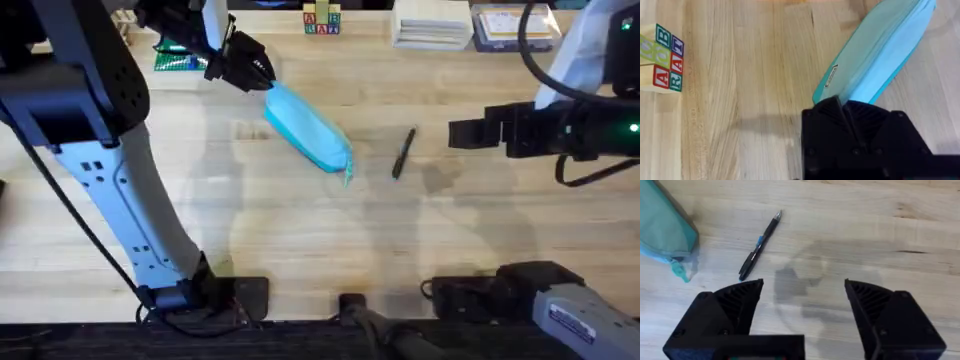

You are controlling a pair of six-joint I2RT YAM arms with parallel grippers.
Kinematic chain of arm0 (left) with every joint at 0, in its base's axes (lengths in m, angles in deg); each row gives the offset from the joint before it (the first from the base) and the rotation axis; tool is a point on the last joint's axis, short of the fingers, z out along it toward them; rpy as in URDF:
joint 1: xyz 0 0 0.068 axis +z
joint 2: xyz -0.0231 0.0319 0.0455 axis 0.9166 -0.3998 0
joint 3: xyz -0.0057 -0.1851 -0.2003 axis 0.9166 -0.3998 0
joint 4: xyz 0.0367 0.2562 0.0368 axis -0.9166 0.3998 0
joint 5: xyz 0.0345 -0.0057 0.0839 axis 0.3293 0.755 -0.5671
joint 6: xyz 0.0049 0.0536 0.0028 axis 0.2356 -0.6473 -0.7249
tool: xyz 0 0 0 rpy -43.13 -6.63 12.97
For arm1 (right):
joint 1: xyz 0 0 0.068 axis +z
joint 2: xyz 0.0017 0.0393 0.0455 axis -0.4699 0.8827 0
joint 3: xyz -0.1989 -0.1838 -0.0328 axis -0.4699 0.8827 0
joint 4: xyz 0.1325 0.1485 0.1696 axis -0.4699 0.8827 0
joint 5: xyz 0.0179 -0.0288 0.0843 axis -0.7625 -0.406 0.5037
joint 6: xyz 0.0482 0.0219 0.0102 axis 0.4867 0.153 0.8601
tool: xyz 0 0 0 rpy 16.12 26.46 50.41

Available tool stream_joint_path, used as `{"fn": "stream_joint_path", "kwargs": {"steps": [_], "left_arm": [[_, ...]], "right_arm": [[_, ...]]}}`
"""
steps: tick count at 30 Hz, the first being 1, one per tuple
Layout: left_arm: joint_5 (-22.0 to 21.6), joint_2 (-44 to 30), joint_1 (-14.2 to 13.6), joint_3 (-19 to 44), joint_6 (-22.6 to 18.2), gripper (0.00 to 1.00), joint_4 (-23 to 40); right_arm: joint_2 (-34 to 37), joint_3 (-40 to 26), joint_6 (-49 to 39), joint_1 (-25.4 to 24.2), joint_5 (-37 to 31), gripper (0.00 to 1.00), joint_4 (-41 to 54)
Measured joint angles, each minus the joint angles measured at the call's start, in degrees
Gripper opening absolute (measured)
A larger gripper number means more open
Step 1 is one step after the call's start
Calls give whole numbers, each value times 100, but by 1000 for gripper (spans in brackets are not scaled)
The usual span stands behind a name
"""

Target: Unzip the bag, pick up the pens from the table one at a time and place them inside, then zip the bag closed.

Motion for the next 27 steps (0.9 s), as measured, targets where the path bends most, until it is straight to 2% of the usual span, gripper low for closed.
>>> {"fn": "stream_joint_path", "kwargs": {"steps": [7, 14, 18, 27], "left_arm": [[0, 0, 0, 0, 0, 43, 0], [0, 0, 0, 0, 1, 42, -8], [0, 0, 0, 0, 0, 42, -15], [0, 0, 0, 0, 2, 42, -17]], "right_arm": [[0, 0, 16, 0, 127, 998, 45], [0, 0, 10, 11, 1021, 998, 141], [0, 0, -11, 22, 1290, 998, 177], [0, 0, -11, 484, 1519, 998, 287]]}}
